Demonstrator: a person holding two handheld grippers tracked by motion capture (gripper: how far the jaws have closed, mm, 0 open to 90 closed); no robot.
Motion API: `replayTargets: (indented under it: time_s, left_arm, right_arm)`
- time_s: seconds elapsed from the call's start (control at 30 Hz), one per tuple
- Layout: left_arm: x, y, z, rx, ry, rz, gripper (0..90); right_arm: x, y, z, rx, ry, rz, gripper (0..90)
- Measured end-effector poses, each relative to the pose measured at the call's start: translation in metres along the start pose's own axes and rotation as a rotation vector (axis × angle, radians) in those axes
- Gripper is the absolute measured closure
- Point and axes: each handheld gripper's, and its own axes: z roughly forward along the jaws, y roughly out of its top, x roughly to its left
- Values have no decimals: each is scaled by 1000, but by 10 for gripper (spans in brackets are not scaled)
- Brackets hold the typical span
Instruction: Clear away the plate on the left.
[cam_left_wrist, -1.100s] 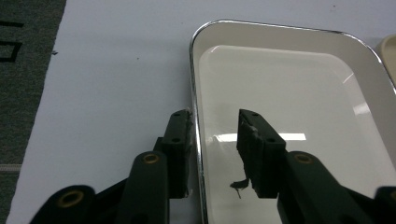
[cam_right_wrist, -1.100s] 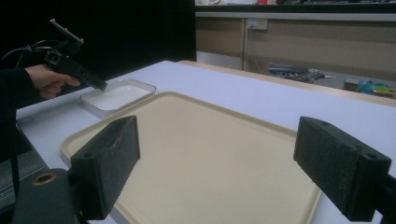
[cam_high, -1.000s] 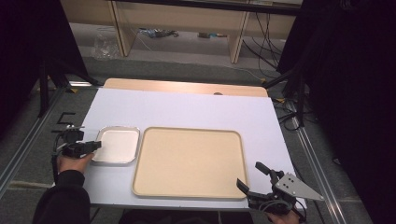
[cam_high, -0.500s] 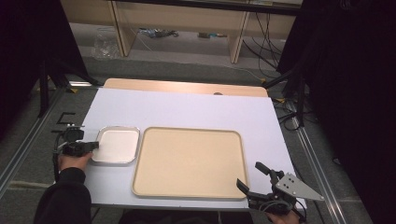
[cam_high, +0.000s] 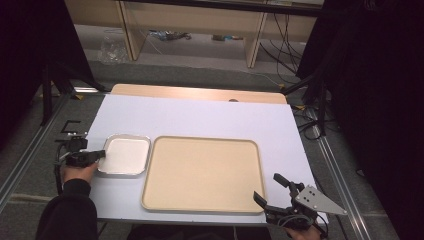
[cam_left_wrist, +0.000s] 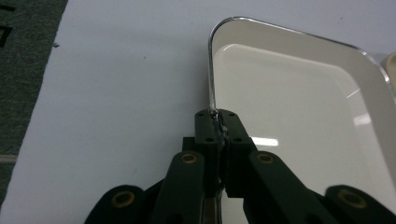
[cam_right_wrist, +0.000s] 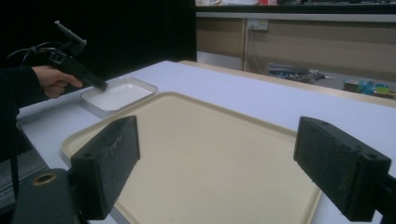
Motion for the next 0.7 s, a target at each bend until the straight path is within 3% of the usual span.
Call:
replayTargets:
  time_s: [0.03,0.13,0.3,0.4,0.43,0.53,0.7]
  left_arm:
    - [-3,0,0,-27,5,-27,880]
    - [-3,1,-1,-48,-14,-35,880]
    - [-5,2,-3,-63,-9,-29,881]
    - [-4,3,-5,-83,-4,-50,880]
    - [-2,3,-7,-90,-21,-55,880]
    - [-2,4,-11,-122,-33,-91,880]
    - [-4,6,-15,-143,-63,-99,880]
  right_arm:
    - [0,0,0,7,0,4,153]
    - [0,0,0,-3,-1,0,153]
    - [2,0,-1,5,-1,24,153]
    - [0,0,0,-1,-2,2,153]
    - [2,0,0,-5,11,30,153]
    - [2,0,-1,8,-2,23,153]
    - [1,0,-1,7,-1,23,153]
